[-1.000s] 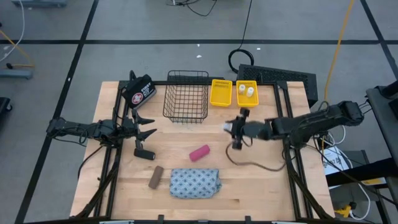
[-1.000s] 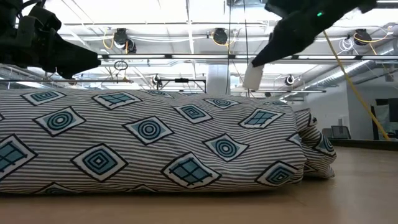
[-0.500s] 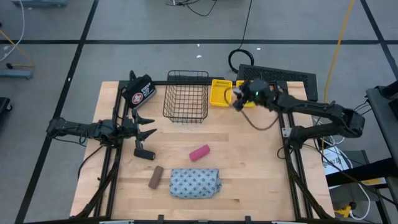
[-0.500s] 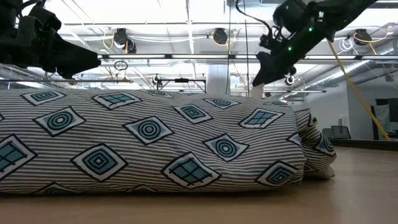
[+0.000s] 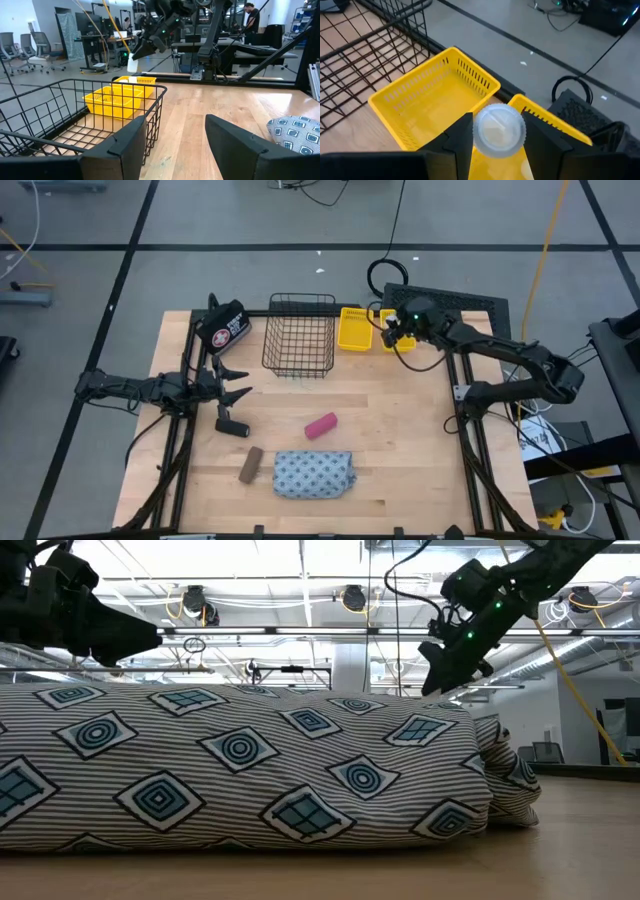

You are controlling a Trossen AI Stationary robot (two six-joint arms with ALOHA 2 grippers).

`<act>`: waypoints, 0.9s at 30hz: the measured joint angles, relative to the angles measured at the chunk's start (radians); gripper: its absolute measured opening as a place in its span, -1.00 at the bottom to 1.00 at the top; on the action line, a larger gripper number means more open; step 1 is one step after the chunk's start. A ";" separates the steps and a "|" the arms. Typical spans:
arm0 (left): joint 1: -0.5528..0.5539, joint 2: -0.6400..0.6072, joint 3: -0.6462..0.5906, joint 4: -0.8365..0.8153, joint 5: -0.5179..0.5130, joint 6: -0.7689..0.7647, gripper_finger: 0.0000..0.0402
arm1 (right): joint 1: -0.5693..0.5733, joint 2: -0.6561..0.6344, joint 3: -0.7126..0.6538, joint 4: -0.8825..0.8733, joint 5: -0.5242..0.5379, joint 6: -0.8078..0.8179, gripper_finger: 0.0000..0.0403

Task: Pick & Place Medicine items
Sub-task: Put the white medicine bottle into the right yellow basket

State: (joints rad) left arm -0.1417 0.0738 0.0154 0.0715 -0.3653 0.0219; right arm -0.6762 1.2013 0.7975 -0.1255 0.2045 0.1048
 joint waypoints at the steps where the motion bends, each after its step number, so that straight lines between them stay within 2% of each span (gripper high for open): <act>1: 0.000 0.000 0.000 0.000 0.000 0.000 0.07 | 0.000 0.011 0.000 0.002 0.000 0.010 -0.31; 11: 0.000 0.000 0.000 0.000 0.000 0.000 0.07 | 0.000 0.115 0.000 0.001 0.006 0.081 -0.31; 27: 0.000 0.000 0.000 0.000 0.000 0.000 0.07 | -0.030 0.184 0.000 -0.011 0.007 0.091 -0.31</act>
State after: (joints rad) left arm -0.1421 0.0736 0.0157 0.0716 -0.3655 0.0219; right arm -0.7059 1.3849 0.7975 -0.1360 0.2111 0.1956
